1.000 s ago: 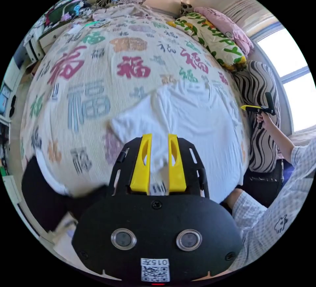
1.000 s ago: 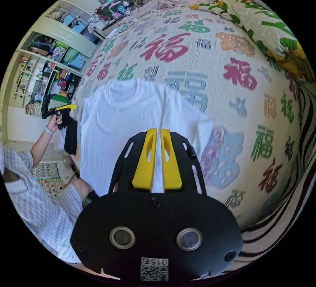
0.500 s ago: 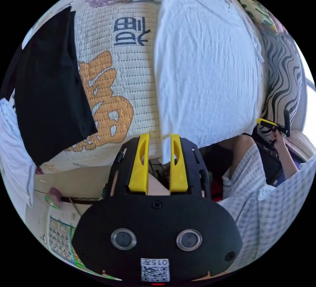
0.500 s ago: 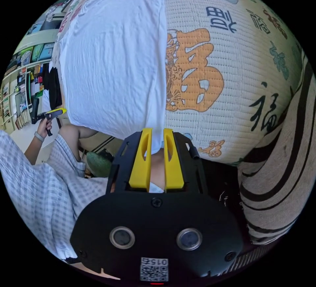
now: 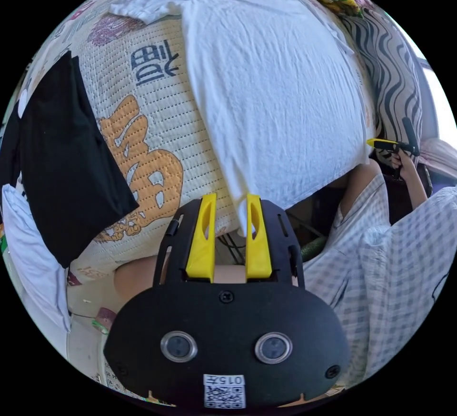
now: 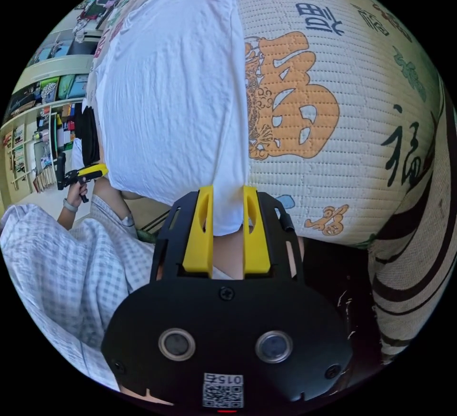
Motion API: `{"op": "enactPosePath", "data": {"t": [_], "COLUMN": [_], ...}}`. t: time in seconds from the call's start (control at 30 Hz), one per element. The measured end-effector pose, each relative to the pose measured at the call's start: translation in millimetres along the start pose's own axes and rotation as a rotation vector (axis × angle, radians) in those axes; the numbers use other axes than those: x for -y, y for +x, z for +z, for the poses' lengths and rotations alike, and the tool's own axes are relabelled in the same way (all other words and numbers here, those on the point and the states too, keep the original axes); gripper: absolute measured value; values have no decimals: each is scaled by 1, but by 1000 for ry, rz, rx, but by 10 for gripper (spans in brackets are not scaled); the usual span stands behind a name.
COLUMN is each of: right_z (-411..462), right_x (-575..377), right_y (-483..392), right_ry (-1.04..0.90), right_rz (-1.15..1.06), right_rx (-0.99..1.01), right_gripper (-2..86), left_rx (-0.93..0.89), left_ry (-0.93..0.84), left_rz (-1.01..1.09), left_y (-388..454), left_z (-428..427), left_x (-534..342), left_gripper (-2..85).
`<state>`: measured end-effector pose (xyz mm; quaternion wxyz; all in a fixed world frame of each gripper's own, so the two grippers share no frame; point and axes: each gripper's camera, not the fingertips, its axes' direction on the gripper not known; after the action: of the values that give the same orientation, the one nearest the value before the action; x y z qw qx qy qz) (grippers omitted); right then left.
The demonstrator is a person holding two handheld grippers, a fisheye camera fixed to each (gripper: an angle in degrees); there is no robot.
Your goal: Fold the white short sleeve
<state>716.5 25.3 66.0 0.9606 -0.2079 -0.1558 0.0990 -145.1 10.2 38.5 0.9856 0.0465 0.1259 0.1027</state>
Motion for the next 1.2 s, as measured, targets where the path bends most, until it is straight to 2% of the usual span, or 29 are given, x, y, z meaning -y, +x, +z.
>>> {"op": "enactPosePath", "data": {"t": [0.17, 0.27, 0.37, 0.43, 0.57, 0.9, 1.0, 1.2], "right_z": [23, 35, 42, 44, 46, 62, 69, 86], "right_x": [-24, -31, -38, -46, -67, -94, -104, -102], "right_y": [-19, -27, -30, -32, -35, -32, -27, -19], "right_ry": [24, 24, 23, 25, 39, 95, 102, 90], "right_rz": [-23, -21, -41, -55, -78, -71, -54, -33], "right_rx": [-95, -235, -267, -287, -344, -338, -339, -273], "right_gripper": [107, 55, 19, 11, 2, 24, 48, 59], "left_rx": [-34, -3, -28, -79, -38, -25, -44, -85], "left_ry": [121, 149, 149, 134, 171, 176, 147, 62], "left_rz": [5, -11, 1, 19, 16, -13, -23, -39], "left_y": [5, 8, 11, 14, 23, 52, 62, 83], "left_z": [11, 17, 23, 27, 27, 43, 53, 91], "left_x": [-34, -45, -53, -59, -76, -83, -82, -55], "left_gripper": [91, 71, 25, 3, -7, 25, 67, 68]}}
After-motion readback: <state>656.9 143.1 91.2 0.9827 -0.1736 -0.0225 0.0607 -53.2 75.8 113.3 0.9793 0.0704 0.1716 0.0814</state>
